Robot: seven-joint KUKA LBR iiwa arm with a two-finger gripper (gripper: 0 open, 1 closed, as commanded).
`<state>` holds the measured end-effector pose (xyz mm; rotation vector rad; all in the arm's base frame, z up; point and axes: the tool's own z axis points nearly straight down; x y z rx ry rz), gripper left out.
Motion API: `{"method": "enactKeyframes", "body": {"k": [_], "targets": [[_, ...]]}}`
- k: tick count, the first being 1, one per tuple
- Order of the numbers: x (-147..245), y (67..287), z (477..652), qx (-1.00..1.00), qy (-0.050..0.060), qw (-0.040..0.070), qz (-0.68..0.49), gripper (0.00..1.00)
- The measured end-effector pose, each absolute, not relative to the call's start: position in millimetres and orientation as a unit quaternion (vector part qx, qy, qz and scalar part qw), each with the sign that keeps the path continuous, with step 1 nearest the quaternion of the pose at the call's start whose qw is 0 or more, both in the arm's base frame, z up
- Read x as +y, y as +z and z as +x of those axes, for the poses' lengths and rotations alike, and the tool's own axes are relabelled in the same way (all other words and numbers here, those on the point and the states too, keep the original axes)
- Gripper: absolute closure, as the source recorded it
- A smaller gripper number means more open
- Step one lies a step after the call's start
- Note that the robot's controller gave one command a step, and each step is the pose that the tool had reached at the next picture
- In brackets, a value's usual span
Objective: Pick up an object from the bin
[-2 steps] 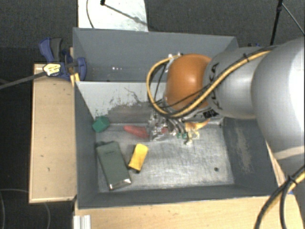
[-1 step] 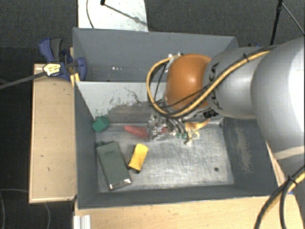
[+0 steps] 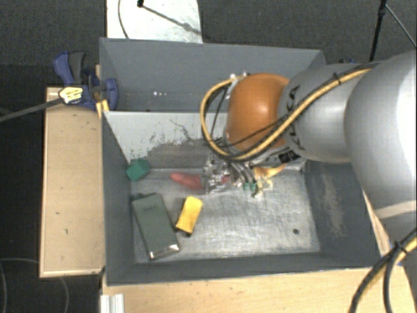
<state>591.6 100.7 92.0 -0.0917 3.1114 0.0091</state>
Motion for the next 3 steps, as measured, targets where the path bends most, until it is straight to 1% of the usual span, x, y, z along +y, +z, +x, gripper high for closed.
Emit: {"method": "enactKeyframes", "body": {"k": [1,2,3], "targets": [[102.6,129.4,584.8,1.000,0.000,-0.001,-0.017,1.00],[91.2,197.6,587.6,1.000,0.000,0.000,-0.026,1.00],[104.9,245.8,581.5,0.992,0.000,0.002,-0.129,1.00]]}}
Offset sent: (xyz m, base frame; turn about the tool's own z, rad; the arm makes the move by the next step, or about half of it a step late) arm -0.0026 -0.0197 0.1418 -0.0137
